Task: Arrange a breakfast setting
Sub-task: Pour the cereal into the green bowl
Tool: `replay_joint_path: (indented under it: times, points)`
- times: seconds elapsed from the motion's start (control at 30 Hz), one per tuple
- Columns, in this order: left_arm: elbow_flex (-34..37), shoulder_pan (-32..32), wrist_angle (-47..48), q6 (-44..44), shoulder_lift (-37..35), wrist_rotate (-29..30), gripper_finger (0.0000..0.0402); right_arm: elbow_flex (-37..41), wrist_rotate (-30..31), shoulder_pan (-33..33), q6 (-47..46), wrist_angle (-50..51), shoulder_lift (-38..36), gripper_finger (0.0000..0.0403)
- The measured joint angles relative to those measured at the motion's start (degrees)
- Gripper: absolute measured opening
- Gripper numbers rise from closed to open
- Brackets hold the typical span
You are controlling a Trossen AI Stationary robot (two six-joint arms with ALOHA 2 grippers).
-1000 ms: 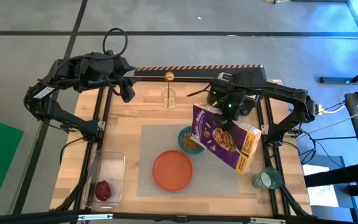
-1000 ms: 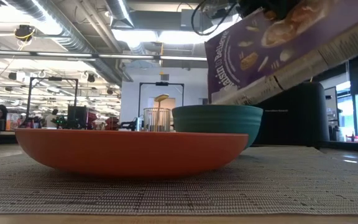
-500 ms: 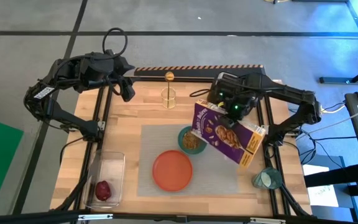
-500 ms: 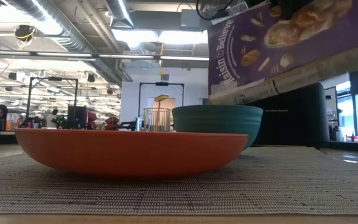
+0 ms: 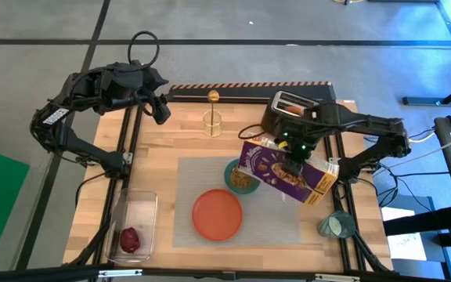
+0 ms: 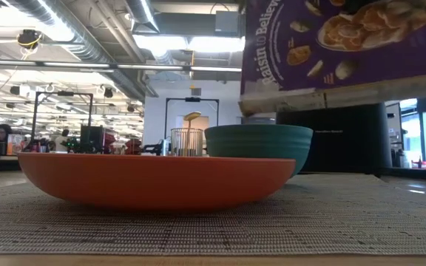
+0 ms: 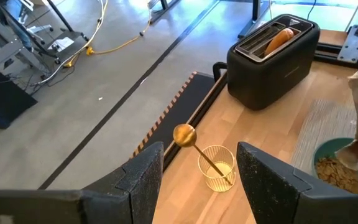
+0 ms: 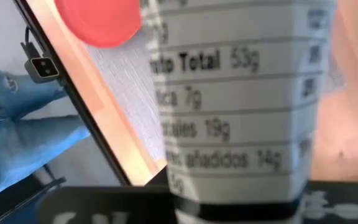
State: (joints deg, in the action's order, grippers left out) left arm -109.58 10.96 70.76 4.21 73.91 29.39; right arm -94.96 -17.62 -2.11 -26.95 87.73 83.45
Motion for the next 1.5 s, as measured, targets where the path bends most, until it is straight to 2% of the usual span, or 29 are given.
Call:
replay_joint_path:
  times: [0.23,0.67,0.9,1.17,1.27,1.33,1.5]
  points:
    - [0.0,0.0,-1.2,0.05,0.0,-0.1,0.0199,0.0,7.61,3.13,0.71,-1.03,-4.8,0.0005]
    - [0.0,0.01,-4.0,0.11,0.0,-0.22,0.0199,0.1,17.12,14.38,0.66,-1.89,-9.45,0.0005]
    - [0.0,0.02,-4.1,-0.2,0.0,-0.47,0.0199,4.44,22.68,19.48,-3.61,-9.1,-15.4,0.0005]
    - [0.0,1.46,-8.22,-5.11,0.0,-0.82,0.0199,4.55,39.35,24.05,-4.5,-15.99,-20.9,0.0005]
    - [0.0,2.98,-12.59,-5.9,0.0,-4.31,0.0199,4.55,45.57,25.34,-1.28,-20.8,-22.64,0.0005]
    - [-0.05,4.11,-15.86,-6.41,0.44,-9.03,0.0199,4.55,48.74,25.4,2.82,-25.93,-23.32,0.0005]
    - [-0.07,6.06,-22.95,-9.11,3.0,-21.14,0.0199,4.57,51.16,25.18,16.78,-40.14,-24.25,0.0005]
